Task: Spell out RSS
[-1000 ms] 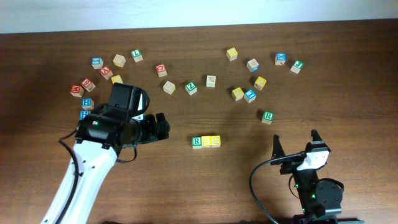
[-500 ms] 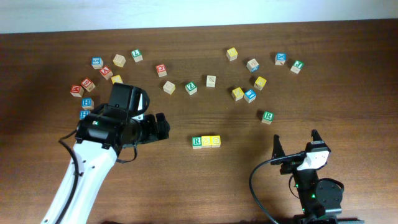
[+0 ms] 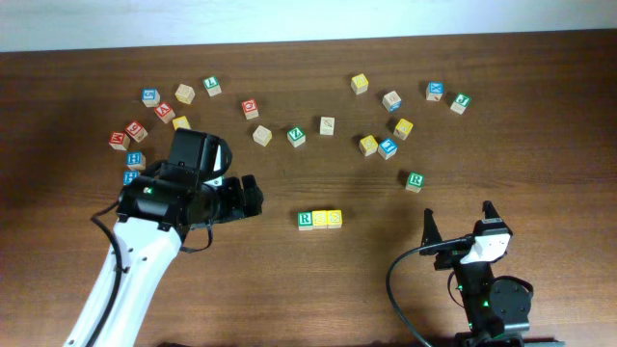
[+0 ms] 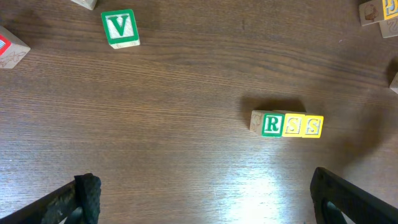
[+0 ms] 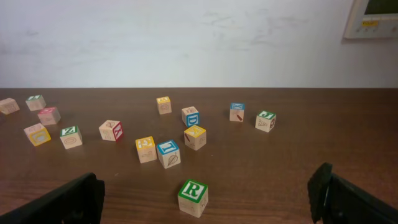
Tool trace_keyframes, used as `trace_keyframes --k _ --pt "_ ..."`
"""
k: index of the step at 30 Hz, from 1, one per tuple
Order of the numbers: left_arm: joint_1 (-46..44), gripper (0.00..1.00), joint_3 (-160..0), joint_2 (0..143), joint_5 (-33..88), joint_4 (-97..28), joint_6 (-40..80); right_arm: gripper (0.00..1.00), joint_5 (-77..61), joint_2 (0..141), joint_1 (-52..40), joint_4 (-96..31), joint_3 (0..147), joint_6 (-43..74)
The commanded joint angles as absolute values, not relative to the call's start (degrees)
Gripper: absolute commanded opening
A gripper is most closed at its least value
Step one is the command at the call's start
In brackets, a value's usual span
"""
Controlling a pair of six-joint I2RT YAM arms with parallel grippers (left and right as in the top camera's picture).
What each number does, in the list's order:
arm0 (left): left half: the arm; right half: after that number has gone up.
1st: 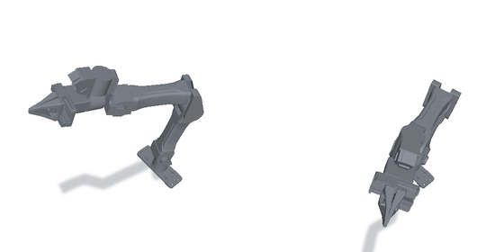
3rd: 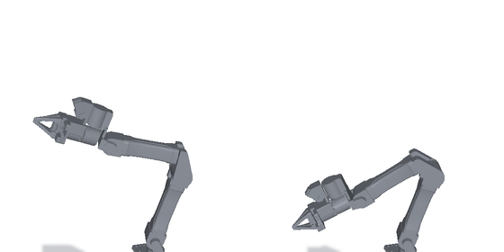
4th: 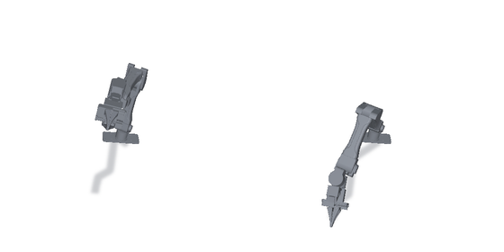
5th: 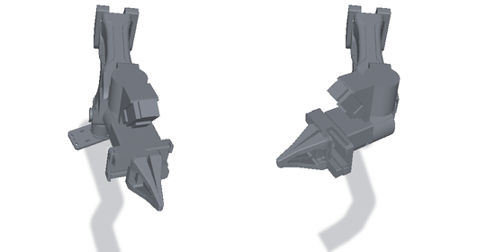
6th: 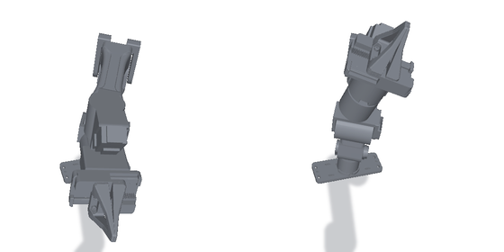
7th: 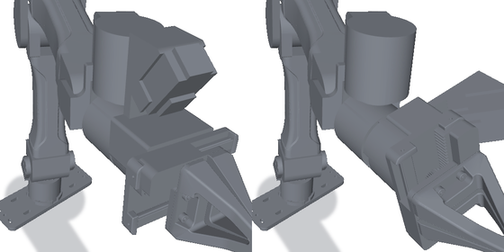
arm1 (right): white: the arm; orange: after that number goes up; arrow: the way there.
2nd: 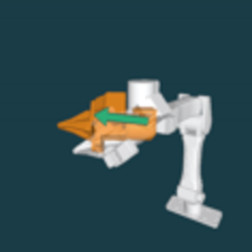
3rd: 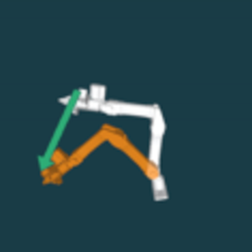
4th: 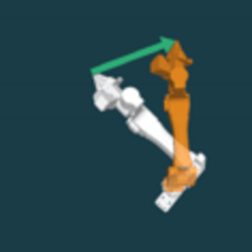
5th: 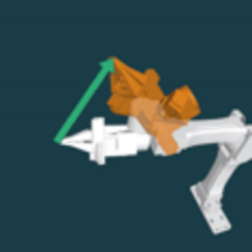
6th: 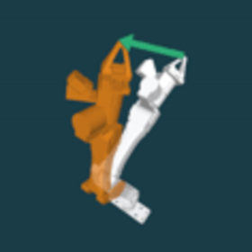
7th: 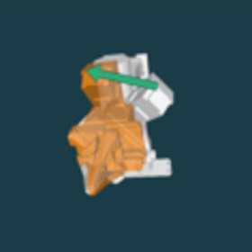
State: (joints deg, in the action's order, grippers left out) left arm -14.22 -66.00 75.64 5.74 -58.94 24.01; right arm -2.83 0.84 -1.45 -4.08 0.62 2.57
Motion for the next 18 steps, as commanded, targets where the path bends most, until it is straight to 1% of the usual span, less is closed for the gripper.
trace_keyframes --k 1,5,7,9,14,18 --pt "-14.09 0.99 -66.57 75.26 5.5 -59.88 23.7 0.98 -2.33 0.19 -1.06 -4.45 0.32 2.13" --pt "-14.06 0.99 -66.57 75.24 5.13 -61.17 23.57 0.98 -2.33 0.19 -1.06 -4.45 0.32 2.13" --pt "-14.09 0.99 -66.52 75.24 2.24 -61.19 23.18 0.98 -2.33 0.19 -1.06 -4.45 0.32 2.13" --pt "-14.06 0.99 -66.41 74.91 -0.25 -60.45 20.91 0.98 -2.33 0.19 -1.06 -4.45 0.32 2.13" --pt "-13.98 0.99 -66.35 71.96 -0.23 -56.4 10.7 0.98 -2.33 0.19 -1.06 -4.45 0.32 2.13" --pt "-10.7 0.99 -65.56 67.83 1.34 -56.16 7.51 0.98 -2.33 0.19 -1.06 -4.45 0.32 2.13"
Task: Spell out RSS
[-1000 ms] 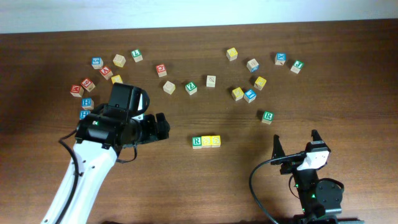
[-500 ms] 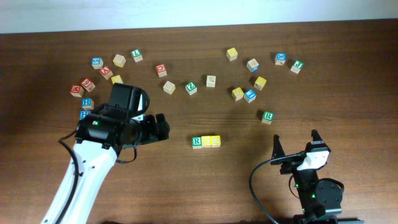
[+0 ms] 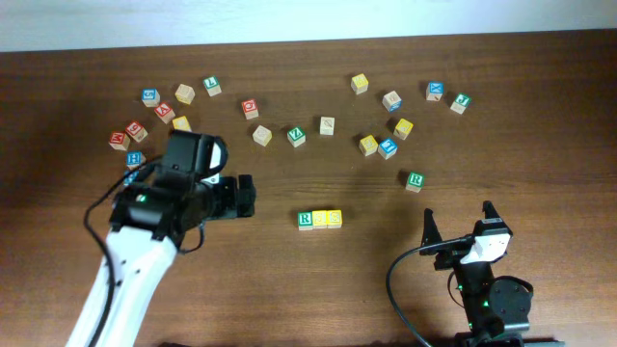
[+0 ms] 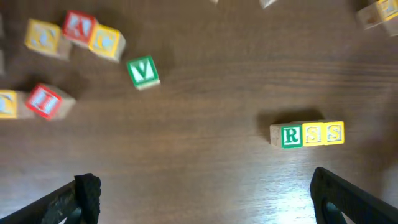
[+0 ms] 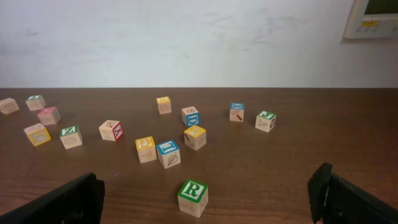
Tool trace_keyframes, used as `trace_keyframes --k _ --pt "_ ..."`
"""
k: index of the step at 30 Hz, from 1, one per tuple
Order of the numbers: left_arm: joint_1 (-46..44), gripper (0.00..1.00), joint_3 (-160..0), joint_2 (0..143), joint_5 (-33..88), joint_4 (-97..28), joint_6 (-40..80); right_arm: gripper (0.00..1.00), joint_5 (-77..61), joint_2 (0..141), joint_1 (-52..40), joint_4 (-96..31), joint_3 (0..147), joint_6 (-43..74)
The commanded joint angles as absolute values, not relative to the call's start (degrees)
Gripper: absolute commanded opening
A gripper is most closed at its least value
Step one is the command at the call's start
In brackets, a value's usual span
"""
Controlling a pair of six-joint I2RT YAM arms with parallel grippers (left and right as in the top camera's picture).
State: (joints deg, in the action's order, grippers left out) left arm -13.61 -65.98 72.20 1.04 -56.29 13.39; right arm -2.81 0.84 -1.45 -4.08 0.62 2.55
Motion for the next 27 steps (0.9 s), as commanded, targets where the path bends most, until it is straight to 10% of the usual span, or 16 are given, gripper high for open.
trace_keyframes --k 1,27 --pt "-9.34 0.99 -65.01 66.83 2.66 -56.14 6.5 0.98 -2.33 0.19 -1.06 -4.45 0.32 2.13" --pt "-1.04 0.99 -31.2 22.57 8.6 -42.22 -4.84 0.98 -2.33 0.21 -1.06 -4.45 0.32 2.13"
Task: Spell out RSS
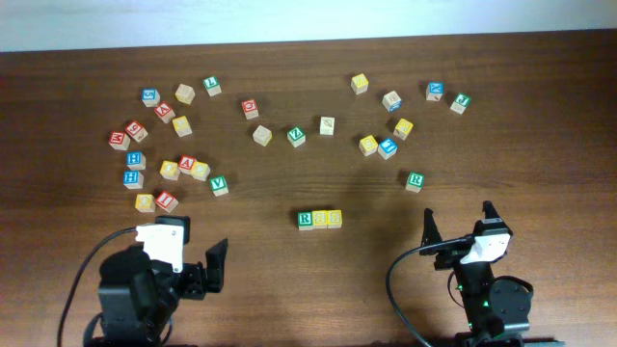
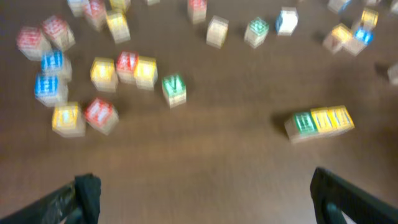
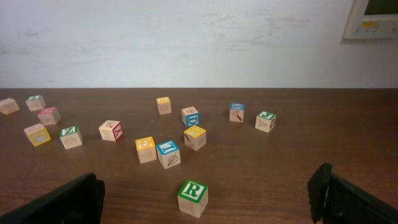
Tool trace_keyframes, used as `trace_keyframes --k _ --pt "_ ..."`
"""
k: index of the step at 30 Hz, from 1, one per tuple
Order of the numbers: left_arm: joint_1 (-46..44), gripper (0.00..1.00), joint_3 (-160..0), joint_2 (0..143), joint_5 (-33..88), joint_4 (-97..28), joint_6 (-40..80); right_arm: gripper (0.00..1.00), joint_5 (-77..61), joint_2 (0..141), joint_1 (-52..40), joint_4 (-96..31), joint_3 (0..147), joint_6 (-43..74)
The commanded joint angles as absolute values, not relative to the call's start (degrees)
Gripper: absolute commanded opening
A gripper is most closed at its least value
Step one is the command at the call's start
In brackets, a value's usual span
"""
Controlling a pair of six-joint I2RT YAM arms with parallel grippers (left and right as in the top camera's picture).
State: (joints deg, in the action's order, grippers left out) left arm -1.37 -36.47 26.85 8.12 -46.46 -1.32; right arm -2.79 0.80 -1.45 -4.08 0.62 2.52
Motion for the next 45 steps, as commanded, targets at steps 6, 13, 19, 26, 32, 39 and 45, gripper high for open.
trace_keyframes --k 6,13,19,26,32,39,45 --pt "-0.8 0.99 -18.06 11.31 8.62 -26.92 -4.78 0.98 -2.33 0.19 -1.06 -4.45 0.32 2.13" --pt "1.72 0.99 -9.37 4.47 7.14 -12.32 -2.13 0.98 -2.33 0.19 -1.06 -4.45 0.32 2.13" --pt "1.72 0.99 -4.64 0.91 -0.75 -6.79 5.56 0.98 -2.33 0.19 -1.06 -4.45 0.32 2.13" --pt "1.98 0.99 -0.47 0.27 -3.05 -4.38 8.73 0.98 -2.33 0.21 -1.06 -4.45 0.32 2.13" --pt "3.53 0.99 -0.47 0.27 -3.25 -4.38 5.52 0.98 -2.33 0.19 -1.06 -4.45 0.32 2.13" --pt "3.53 0.99 -0.49 0.27 -1.26 -4.73 1.87 0.98 -2.33 0.19 -1.06 -4.45 0.32 2.13" --pt "3.53 0.99 -0.49 0.27 -1.26 -4.75 1.85 0.98 -2.33 0.19 -1.06 -4.45 0.32 2.13"
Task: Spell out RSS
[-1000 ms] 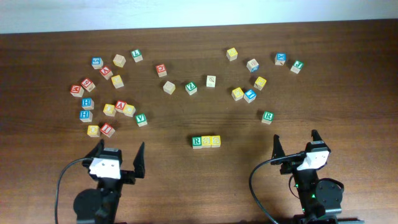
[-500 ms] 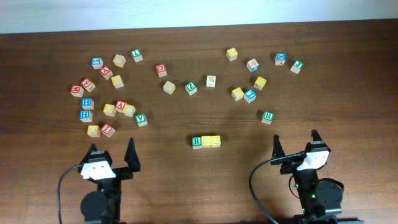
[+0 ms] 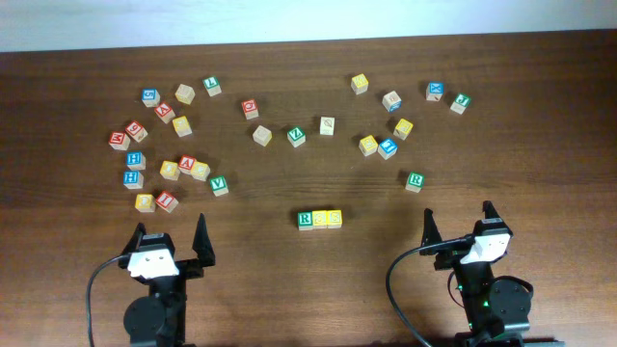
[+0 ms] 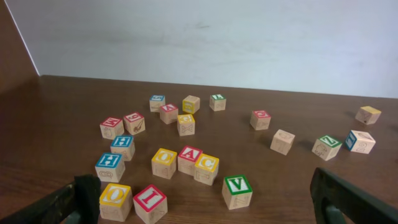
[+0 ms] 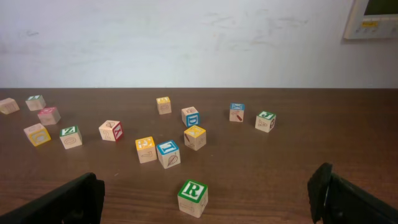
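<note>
Three blocks stand in a touching row at the table's middle front: a green R block (image 3: 305, 220), then two yellow S blocks (image 3: 327, 219). My left gripper (image 3: 168, 239) is open at the front left, its fingers (image 4: 87, 196) wide apart, nothing between them. My right gripper (image 3: 458, 224) is open at the front right, also holding nothing. A second green R block (image 5: 193, 197) lies loose on the table ahead of the right gripper. The row is outside both wrist views.
Several loose letter blocks lie scattered across the back of the brown table (image 3: 289, 280). A left cluster includes a green V block (image 4: 237, 191), a red I block (image 4: 150, 202) and a yellow O block (image 4: 115, 200). A right cluster (image 3: 395, 127) lies behind the second R.
My left arm has drawn further back to its folded rest pose at the front left, its camera now looking level across the table. The blocks and right arm have not moved.
The R, S, S row stood finished from the oldest moment. My left arm reached out over the table left of it, gripper open, then pulled back toward the front left edge. It now rests folded there. The right arm stayed parked throughout.
</note>
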Tool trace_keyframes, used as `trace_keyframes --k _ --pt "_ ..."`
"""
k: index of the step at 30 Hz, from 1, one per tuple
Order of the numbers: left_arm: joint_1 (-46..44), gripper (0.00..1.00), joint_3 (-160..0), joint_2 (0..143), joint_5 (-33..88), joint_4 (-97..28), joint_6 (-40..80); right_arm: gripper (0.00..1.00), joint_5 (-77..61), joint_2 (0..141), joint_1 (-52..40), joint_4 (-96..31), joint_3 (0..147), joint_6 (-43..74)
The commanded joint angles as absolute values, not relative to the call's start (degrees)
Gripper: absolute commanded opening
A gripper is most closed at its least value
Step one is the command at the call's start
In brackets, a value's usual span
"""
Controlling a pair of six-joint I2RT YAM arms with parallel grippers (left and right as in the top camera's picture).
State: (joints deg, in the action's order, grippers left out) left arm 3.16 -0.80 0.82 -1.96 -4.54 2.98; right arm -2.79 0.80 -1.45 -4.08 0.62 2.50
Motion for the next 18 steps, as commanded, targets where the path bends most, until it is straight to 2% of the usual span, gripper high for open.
trace_keyframes --k 1,18 --pt "3.53 0.99 -0.49 0.27 -1.26 -4.78 1.87 0.98 -2.33 0.19 -1.06 -4.45 0.32 2.13" --pt "3.38 0.99 -0.51 0.27 -0.4 -4.82 -0.08 0.98 -2.33 0.19 -1.06 -4.45 0.32 2.13"
